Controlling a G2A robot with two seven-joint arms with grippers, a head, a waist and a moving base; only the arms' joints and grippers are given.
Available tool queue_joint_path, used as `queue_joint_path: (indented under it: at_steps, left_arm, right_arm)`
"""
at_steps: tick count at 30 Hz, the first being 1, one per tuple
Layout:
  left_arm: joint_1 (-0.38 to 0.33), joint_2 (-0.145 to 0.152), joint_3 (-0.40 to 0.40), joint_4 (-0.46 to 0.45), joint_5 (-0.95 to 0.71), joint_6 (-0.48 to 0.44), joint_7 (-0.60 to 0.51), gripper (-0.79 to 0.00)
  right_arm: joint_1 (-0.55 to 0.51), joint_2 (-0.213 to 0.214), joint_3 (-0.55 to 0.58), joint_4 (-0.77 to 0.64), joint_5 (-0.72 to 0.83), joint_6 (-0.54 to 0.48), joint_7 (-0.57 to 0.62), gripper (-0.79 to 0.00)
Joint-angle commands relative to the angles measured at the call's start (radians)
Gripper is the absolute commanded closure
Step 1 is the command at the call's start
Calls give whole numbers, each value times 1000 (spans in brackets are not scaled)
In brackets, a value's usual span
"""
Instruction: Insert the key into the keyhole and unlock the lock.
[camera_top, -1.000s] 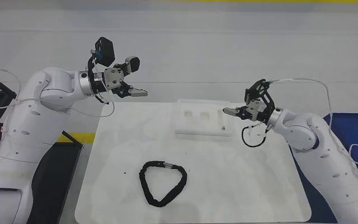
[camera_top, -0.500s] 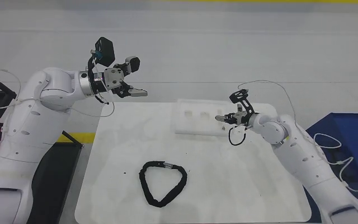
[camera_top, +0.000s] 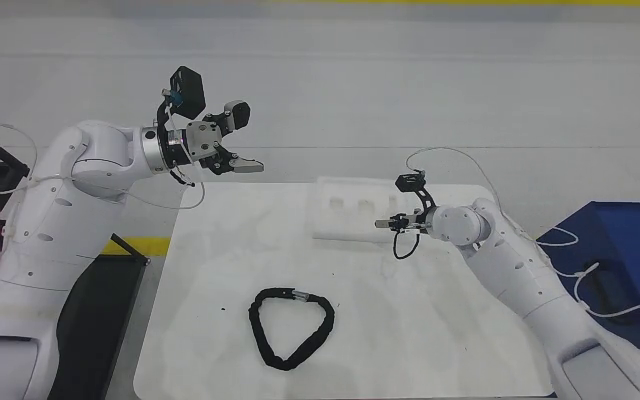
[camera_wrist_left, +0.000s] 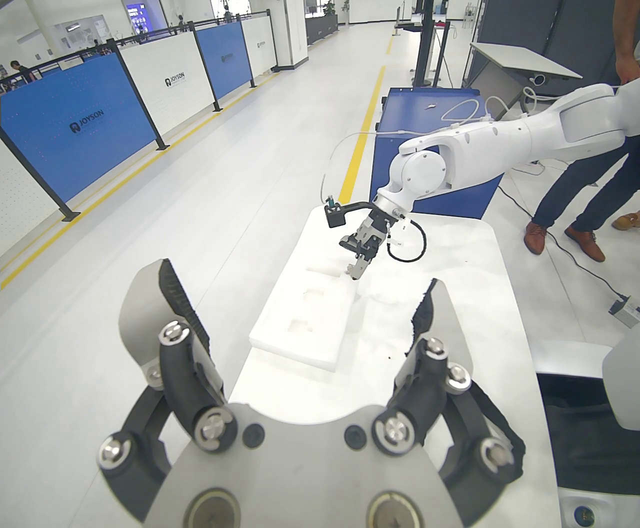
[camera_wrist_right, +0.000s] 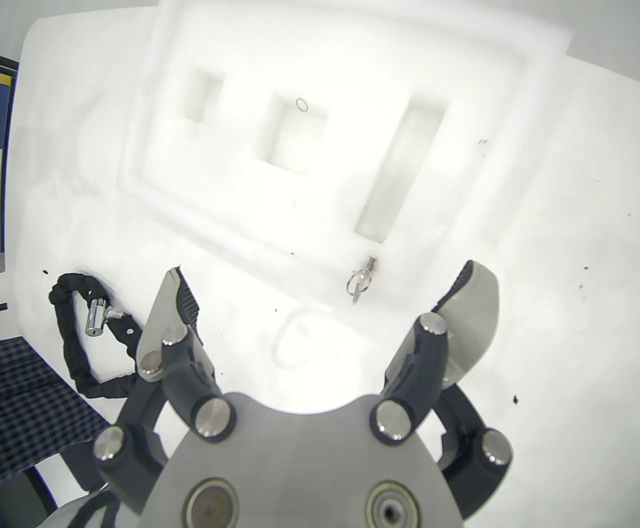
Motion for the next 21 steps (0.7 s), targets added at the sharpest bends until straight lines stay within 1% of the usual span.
queue_joint_path:
  at_steps: [1,21]
  left_arm:
    - [0,0,0,0,0,0,0,-785]
    - [0,0,0,0,0,0,0,-785]
  right_arm:
    - [10,-10,-5,21,19,-1,8,-785]
    - [9,-13,-5,26,29,-1,7,-785]
